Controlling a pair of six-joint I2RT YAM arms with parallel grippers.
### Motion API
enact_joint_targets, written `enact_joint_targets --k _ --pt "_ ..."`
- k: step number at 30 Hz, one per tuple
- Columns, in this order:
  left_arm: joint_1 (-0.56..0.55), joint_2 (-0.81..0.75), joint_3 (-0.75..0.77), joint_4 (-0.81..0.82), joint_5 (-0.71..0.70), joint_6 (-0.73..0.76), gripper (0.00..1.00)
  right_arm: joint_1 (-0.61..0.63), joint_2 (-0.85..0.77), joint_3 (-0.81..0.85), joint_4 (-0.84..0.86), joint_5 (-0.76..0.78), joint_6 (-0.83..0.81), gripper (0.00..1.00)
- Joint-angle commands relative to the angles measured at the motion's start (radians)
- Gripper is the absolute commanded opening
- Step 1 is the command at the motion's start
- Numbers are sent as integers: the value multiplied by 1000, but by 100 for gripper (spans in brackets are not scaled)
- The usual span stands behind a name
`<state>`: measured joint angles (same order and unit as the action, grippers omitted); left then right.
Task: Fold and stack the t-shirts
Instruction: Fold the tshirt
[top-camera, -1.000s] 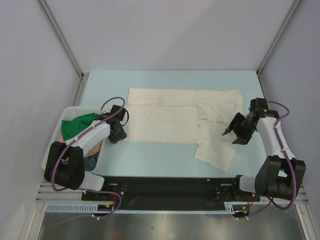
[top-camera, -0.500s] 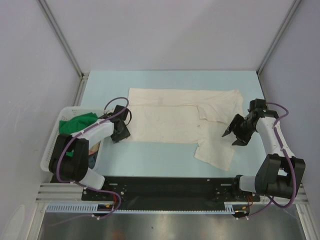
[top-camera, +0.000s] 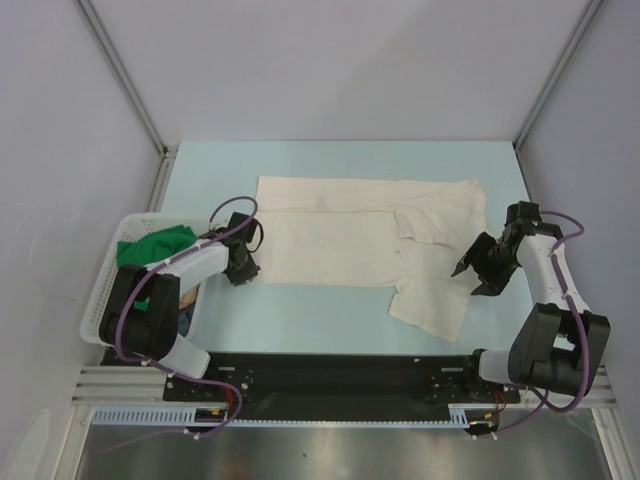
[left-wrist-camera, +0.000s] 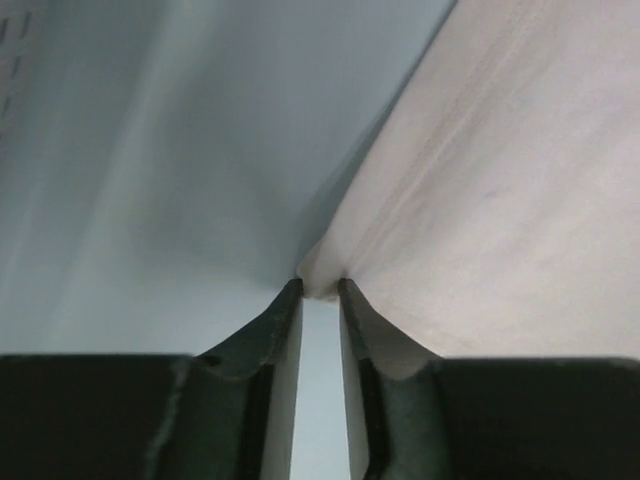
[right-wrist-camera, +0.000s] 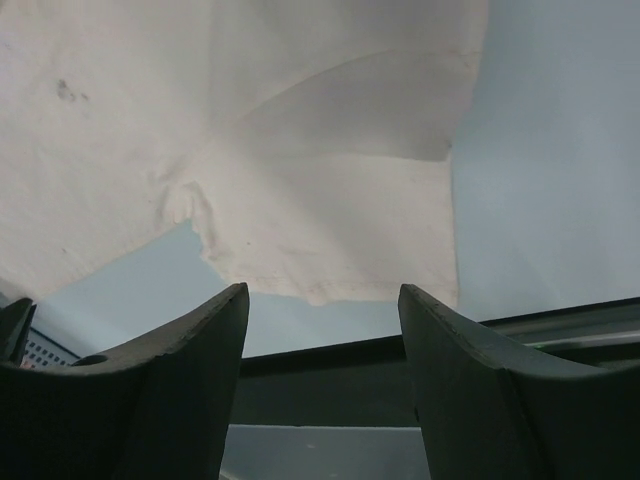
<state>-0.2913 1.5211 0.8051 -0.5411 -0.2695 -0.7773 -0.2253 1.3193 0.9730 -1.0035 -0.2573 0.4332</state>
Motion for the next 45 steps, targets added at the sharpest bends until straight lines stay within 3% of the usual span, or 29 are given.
enact_joint_targets --k 1,3,5,6,10,13,26,32,37,45 --pt "18 24 8 -5 -31 33 24 -16 8 -8 -29 61 6 68" --pt "20 22 19 -8 -42 45 17 -20 6 -31 -29 73 15 68" --pt "20 14 28 -10 -54 70 0 -45 3 -63 -23 79 30 67" --pt "20 14 31 -10 -57 75 0 -52 1 -95 -21 85 36 66" --pt "20 -5 39 -13 -45 101 0 -71 -15 -154 3 127 52 47" --pt "20 -18 43 -5 -24 105 0 -77 4 -197 51 138 64 41" --pt "20 -6 80 6 38 118 0 -43 158 -240 229 141 122 44" --pt "20 -3 94 3 41 118 0 -2 158 -307 304 213 216 40" --pt "20 -9 100 -10 32 119 0 -5 115 -338 284 245 257 12" --pt "20 -58 86 -22 19 121 0 -8 -52 -318 168 251 249 0"
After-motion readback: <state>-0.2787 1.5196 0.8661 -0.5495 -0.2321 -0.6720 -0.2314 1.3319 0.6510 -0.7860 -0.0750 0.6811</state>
